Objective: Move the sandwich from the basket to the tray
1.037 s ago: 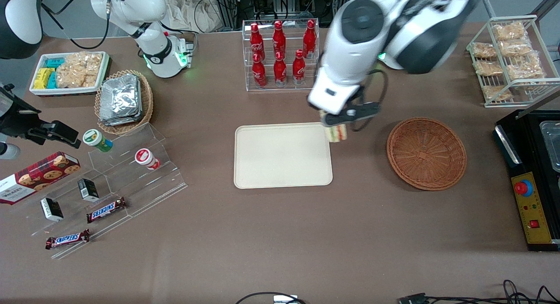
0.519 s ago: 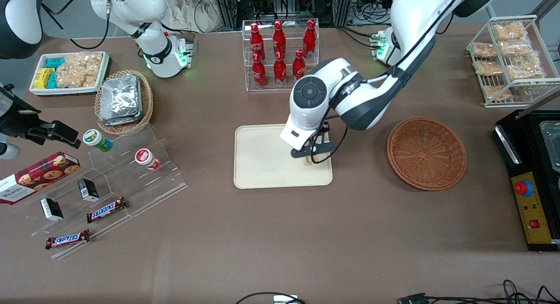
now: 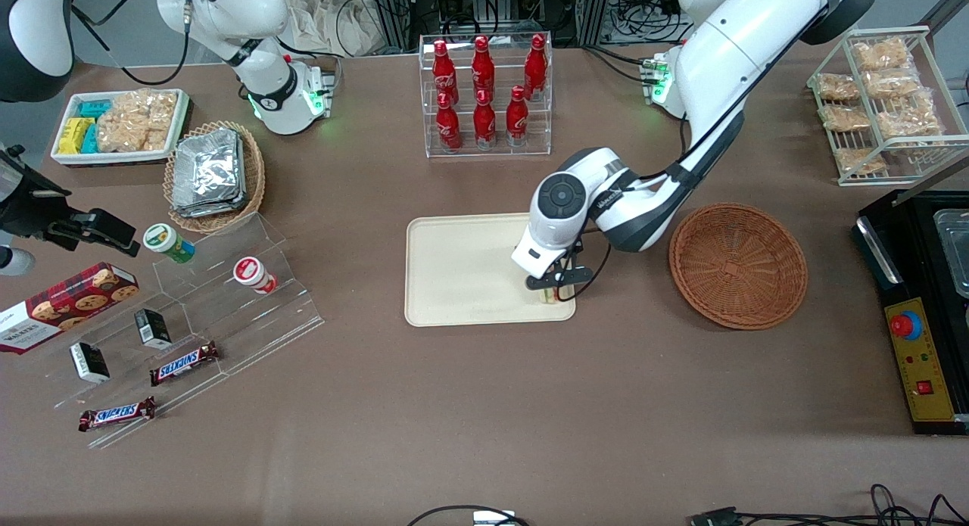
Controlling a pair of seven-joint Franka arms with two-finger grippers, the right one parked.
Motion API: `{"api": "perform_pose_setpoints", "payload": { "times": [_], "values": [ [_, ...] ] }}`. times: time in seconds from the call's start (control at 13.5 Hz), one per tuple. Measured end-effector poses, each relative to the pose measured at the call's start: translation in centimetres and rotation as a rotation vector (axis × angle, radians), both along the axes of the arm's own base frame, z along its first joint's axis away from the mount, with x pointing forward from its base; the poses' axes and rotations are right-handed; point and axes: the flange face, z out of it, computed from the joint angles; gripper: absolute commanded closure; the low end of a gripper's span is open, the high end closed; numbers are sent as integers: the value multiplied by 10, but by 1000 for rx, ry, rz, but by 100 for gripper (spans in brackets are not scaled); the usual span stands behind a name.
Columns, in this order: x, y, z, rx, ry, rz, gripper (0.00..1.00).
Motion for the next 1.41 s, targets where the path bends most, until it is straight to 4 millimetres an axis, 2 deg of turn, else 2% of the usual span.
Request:
{"api": "perform_pose_setpoints", "payload": {
  "times": [0.15,0.22,0.3,0.37,0.74,0.96,1.11,1.19,1.33,1.41],
  "values": [
    [-3,4,-6,0,6,0,70],
    [-4,4,-6,-1,6,-1,57],
    [-4,3,-6,-2,5,-1,3],
    [-4,3,-6,-2,5,-2,0],
    [-3,3,-3,-4,-1,-2,0],
    [1,6,11,12,-16,2,0],
    [15,21,43,51,-39,31,0],
    [23,31,68,73,-46,49,0],
    [36,50,133,104,-34,16,0],
    [44,67,166,116,-33,-7,0]
  ]
}}
